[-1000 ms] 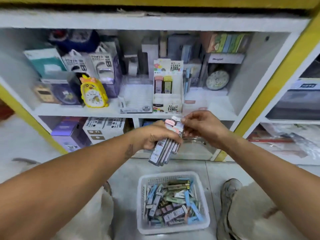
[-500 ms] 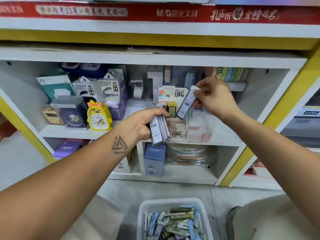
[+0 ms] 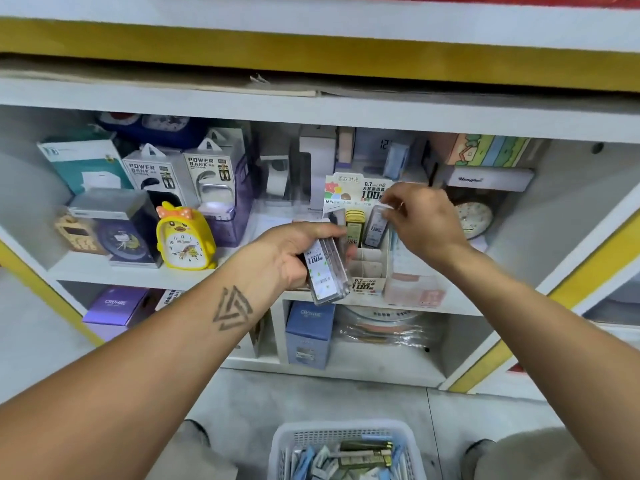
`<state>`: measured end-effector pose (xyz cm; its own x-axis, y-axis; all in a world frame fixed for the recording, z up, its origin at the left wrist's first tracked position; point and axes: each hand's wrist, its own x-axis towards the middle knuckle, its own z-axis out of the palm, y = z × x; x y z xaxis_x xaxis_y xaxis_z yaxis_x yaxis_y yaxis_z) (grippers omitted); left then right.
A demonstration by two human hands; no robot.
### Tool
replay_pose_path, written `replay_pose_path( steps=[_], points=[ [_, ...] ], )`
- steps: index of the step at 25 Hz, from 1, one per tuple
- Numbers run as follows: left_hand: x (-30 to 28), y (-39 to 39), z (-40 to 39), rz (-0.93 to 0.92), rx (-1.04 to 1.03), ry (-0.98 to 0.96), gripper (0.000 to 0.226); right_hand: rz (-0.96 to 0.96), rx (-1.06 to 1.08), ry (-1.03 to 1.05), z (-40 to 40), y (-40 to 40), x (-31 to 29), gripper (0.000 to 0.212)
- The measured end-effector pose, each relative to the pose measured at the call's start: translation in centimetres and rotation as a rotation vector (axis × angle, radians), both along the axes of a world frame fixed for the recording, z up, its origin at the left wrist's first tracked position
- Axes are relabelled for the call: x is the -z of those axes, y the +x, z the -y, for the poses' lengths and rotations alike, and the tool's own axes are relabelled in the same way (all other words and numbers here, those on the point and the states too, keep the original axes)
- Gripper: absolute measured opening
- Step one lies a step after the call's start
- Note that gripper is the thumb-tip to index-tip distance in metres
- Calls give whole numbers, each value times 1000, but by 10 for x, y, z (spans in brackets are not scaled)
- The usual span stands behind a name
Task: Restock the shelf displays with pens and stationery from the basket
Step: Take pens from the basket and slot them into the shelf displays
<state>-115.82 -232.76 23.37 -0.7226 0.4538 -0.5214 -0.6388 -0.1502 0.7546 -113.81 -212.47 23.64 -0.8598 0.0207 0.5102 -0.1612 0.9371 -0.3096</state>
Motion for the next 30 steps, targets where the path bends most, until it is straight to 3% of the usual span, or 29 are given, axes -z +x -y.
replay_pose_path(
  steps=[4,7,8,10,12,14,16,18,22,30],
  points=[
    [2,-1,-5,-4,17,-19,12,82,-8,79,5,-6,6,4],
    [3,-1,-10,-15,20,-22,20,61,24,230,5,-7,8,15],
    [4,-2,-11,-16,20,-22,22,38,15,189,4,-7,6,16],
    [5,-1,-13,-16,30,-21,19,90,-49,-186,8,-6,-2,16],
    [3,3,-16,-29,53,-31,12,273,-116,-615,15,0,-9,15],
    [2,6,-18,-45,69,-32,10,397,-157,-781,19,5,-9,12],
    [1,6,-18,-50,36,-41,23,375,-139,-834,15,7,-12,13],
    [2,3,-17,-50,-9,-79,29,284,-89,-845,4,7,-18,11],
    [4,2,-14,-4,-40,-136,7,207,-41,-698,-7,9,-24,5],
    [3,3,-13,58,-14,-80,16,215,21,-557,-21,6,-24,17]
  ],
)
